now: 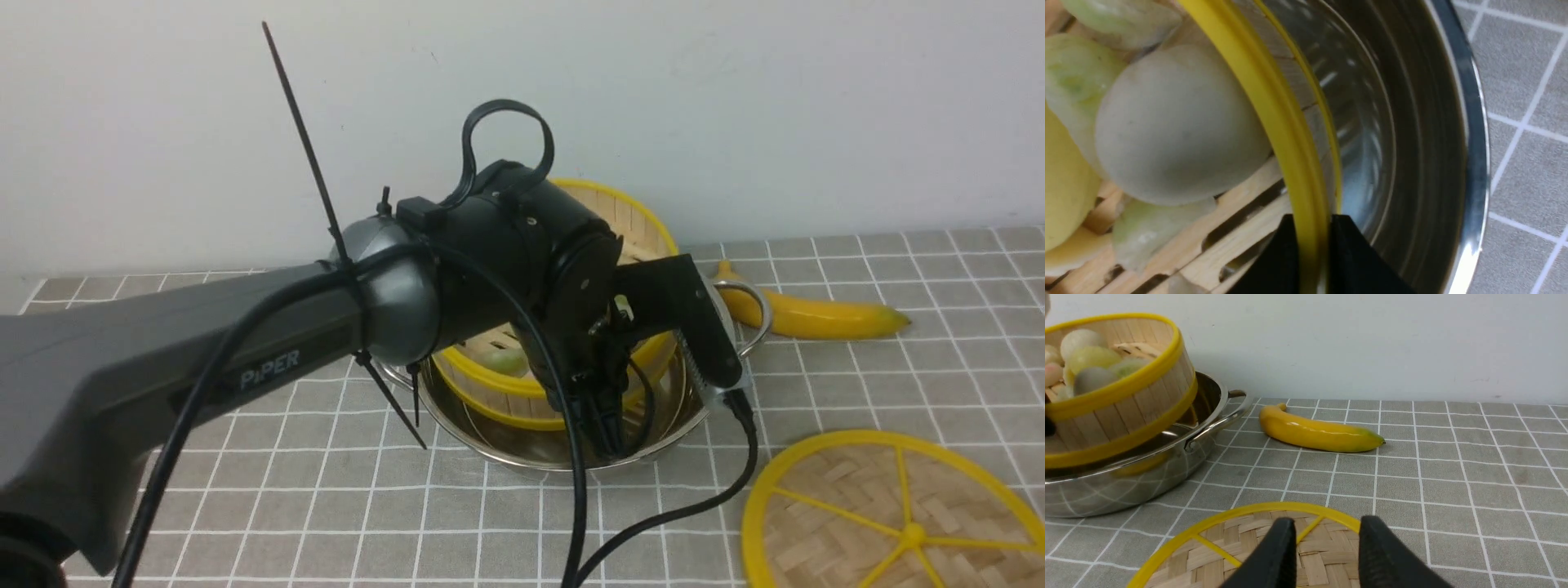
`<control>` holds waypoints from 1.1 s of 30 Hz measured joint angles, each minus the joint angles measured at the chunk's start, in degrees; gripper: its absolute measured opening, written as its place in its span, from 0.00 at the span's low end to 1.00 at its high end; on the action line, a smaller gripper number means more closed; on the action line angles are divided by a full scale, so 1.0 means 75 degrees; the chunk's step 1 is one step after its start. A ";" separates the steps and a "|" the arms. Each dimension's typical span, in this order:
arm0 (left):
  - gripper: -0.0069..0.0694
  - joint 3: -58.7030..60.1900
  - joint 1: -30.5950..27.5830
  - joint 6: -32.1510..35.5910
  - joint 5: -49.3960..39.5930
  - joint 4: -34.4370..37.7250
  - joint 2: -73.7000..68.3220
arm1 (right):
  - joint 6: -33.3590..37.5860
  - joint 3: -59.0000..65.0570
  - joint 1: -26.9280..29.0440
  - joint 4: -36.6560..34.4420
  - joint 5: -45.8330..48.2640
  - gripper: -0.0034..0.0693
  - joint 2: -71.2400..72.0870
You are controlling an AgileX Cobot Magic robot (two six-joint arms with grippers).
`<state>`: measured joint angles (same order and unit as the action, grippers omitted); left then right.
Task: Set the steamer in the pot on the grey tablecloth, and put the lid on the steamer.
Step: 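Place the bamboo steamer basket with dumplings into the steel pot with the left gripper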
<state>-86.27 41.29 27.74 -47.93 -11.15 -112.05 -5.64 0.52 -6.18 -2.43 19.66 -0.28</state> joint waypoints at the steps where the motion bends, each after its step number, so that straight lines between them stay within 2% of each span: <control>1: 0.18 0.0000 0.0000 0.0000 0.0016 0.0039 -0.0033 | 0.0000 0.0000 0.0000 0.0000 0.0000 0.38 0.0000; 8: 0.18 0.0000 0.0008 0.0013 -0.0014 0.0474 -0.0144 | 0.0000 0.0000 0.0000 0.0000 0.0000 0.38 0.0000; 33: 0.18 0.0000 0.0008 0.0236 0.0245 0.0808 -0.0519 | 0.0000 0.0000 0.0000 0.0000 0.0000 0.38 0.0000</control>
<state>-86.27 41.35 29.51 -46.10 -5.09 -115.95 -5.64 0.52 -6.18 -2.43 19.66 -0.28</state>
